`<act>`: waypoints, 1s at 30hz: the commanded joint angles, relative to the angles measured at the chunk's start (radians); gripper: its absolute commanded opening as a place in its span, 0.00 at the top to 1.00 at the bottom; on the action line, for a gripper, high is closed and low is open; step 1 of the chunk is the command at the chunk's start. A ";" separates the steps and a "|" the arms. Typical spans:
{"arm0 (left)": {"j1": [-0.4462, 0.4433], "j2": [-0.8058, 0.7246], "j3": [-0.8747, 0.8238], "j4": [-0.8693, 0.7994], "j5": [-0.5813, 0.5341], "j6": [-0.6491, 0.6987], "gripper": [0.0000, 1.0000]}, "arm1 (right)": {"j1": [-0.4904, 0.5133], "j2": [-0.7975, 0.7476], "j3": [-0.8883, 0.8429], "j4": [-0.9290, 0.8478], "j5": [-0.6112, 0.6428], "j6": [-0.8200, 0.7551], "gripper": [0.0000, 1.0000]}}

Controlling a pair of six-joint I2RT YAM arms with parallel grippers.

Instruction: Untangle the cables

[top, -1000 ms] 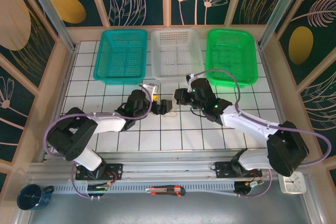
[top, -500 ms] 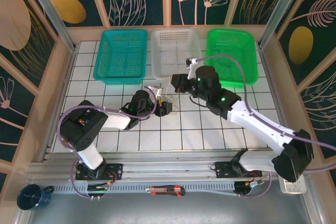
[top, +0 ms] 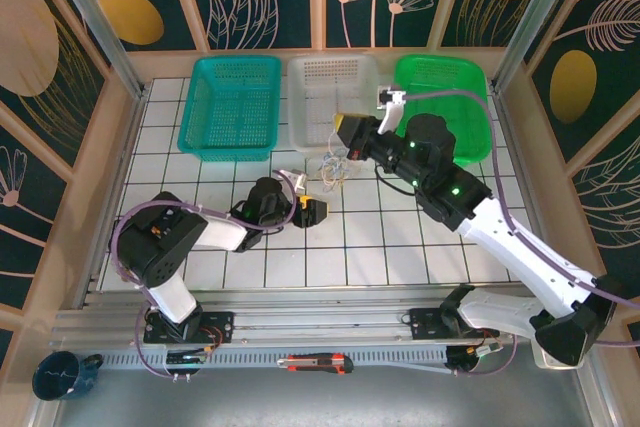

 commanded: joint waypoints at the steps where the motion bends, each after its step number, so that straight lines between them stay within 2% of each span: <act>1: -0.005 -0.073 -0.030 0.022 0.013 -0.009 0.27 | -0.009 -0.024 -0.080 -0.005 0.051 -0.019 1.00; 6: -0.004 -0.156 -0.083 0.003 -0.008 -0.017 0.14 | -0.021 -0.034 -0.204 0.011 0.058 -0.025 1.00; 9: -0.004 -0.206 -0.112 -0.015 -0.018 -0.019 0.10 | -0.022 -0.034 -0.248 0.020 0.053 -0.031 1.00; 19: -0.004 -0.387 -0.123 -0.046 -0.040 0.000 0.05 | -0.041 -0.027 -0.248 -0.014 -0.029 -0.090 1.00; 26: -0.006 -0.454 -0.061 0.008 0.015 0.149 0.04 | -0.097 -0.029 -0.219 -0.031 -0.193 -0.126 1.00; 30: -0.005 -0.474 -0.036 0.017 0.027 0.252 0.03 | -0.112 -0.027 -0.205 -0.049 -0.217 -0.135 1.00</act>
